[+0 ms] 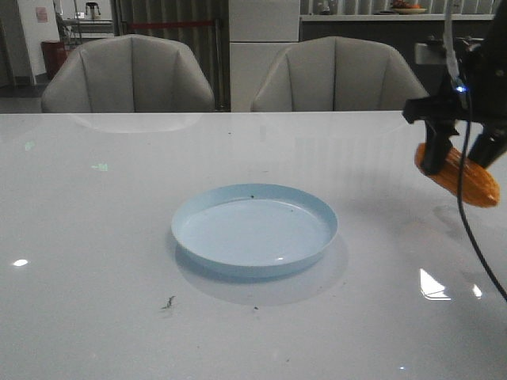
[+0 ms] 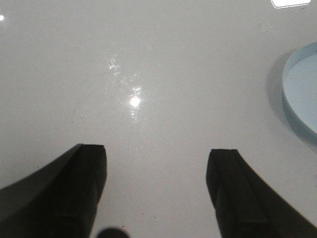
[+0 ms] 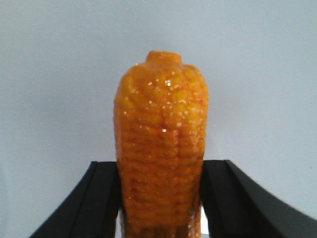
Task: Place corn on plate with both arms
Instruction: 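Carry the corn with the right gripper and lower it onto the plate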
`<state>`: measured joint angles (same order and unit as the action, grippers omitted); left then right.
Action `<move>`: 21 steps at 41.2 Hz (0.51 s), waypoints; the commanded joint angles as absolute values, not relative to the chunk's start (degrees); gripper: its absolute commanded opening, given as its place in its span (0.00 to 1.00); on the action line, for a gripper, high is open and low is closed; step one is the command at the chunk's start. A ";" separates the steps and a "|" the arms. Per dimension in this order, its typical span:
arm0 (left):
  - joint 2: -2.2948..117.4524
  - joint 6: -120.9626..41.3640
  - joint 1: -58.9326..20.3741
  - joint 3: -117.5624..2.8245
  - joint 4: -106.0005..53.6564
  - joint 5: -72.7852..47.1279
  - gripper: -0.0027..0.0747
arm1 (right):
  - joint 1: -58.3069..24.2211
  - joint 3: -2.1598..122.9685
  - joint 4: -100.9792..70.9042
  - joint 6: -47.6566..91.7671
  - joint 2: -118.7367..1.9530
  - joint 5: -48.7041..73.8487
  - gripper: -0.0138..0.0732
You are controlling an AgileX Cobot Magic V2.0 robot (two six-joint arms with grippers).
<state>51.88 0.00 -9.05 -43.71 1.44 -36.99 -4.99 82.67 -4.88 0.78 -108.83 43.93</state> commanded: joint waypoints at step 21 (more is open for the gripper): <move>51.45 0.83 -8.88 -45.24 0.71 -30.04 0.67 | -27.30 90.10 -5.97 1.20 -110.47 41.79 0.41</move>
